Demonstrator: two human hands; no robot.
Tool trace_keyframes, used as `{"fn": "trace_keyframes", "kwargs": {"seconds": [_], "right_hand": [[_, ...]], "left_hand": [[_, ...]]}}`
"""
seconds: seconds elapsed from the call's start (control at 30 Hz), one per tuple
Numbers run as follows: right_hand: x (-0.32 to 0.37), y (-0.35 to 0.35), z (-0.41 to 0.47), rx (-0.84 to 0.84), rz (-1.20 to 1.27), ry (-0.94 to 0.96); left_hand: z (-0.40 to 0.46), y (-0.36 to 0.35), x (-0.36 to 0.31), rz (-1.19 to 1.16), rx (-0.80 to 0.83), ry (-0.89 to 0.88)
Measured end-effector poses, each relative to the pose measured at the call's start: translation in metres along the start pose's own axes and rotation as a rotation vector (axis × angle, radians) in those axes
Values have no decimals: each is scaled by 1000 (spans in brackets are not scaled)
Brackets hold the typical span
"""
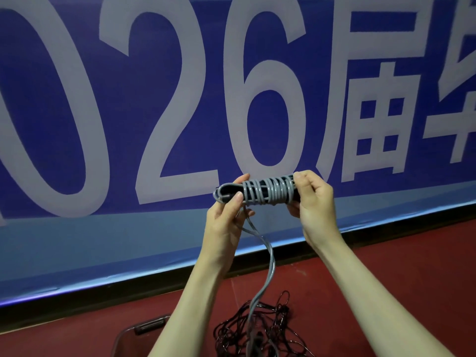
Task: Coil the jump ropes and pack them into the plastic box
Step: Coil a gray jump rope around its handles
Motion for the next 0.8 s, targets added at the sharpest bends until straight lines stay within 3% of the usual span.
{"fn": "trace_keyframes", "kwargs": {"seconds": [0.13,0.3,0.8], "right_hand": [[-3,-8,-7,-5,-24,48],[-3,0,-3,46,-130,125],[-7,-12,-14,6,-223,162]], "left_hand": [[-2,-7,2,-5,-55,31],[-4,-2,1,89,31,67],[1,4,21,-295,94,234]]}}
Point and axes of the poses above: each hand's wrist, its own z-axis towards the middle knuckle, its own y-axis out of the back of the hand, x = y × z, the point moved 1 cm from there along z, towards the middle knuckle, and after that the axes turned 11 degrees about -z, right-handed, at the moved point
